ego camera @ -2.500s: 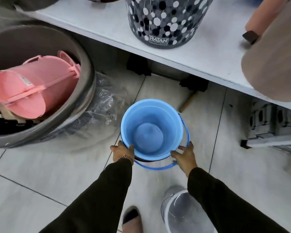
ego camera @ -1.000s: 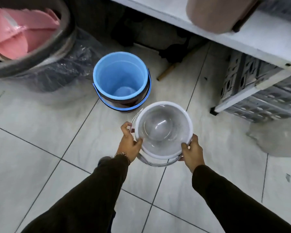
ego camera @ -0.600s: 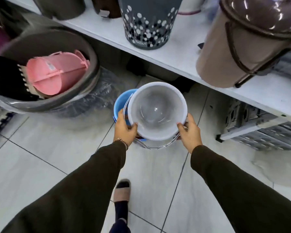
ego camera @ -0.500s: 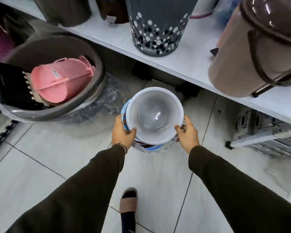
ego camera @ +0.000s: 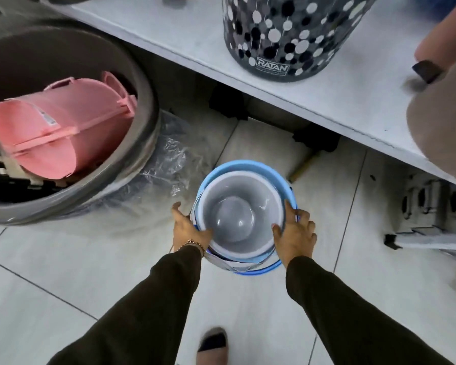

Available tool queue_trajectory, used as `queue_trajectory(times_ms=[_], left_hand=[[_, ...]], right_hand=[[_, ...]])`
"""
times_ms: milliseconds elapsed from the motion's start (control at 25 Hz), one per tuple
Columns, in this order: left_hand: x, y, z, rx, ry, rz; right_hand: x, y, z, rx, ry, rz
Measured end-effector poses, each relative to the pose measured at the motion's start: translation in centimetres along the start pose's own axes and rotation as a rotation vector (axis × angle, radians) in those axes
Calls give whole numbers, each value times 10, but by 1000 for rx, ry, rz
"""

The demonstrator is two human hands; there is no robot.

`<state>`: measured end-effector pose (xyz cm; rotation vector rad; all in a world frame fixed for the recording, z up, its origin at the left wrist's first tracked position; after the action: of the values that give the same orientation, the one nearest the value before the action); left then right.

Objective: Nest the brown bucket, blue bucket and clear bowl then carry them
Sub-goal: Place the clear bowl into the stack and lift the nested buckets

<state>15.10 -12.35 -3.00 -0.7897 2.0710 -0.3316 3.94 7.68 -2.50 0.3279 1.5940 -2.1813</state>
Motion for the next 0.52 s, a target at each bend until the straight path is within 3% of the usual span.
queue_trajectory(times_ms=[120, 320, 520], left_hand=[[17, 9, 4, -31, -122, 71], [36, 7, 2, 77, -99, 214], [25, -2, -1, 62, -131, 268]], right_hand=[[10, 10, -9, 121, 97, -29], [28, 22, -22, 310, 261, 181], [14, 6, -35, 606, 431, 184]])
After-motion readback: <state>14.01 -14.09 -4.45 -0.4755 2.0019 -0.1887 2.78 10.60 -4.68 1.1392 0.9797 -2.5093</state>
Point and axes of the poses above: each hand's wrist, its own x-axis towards the middle knuckle, its own y-axis out of the palm, z = x × y, the point moved 2 cm from there along x, towards the middle knuckle, and after that the axes turned 4 degrees about z, right-handed, at the moved point
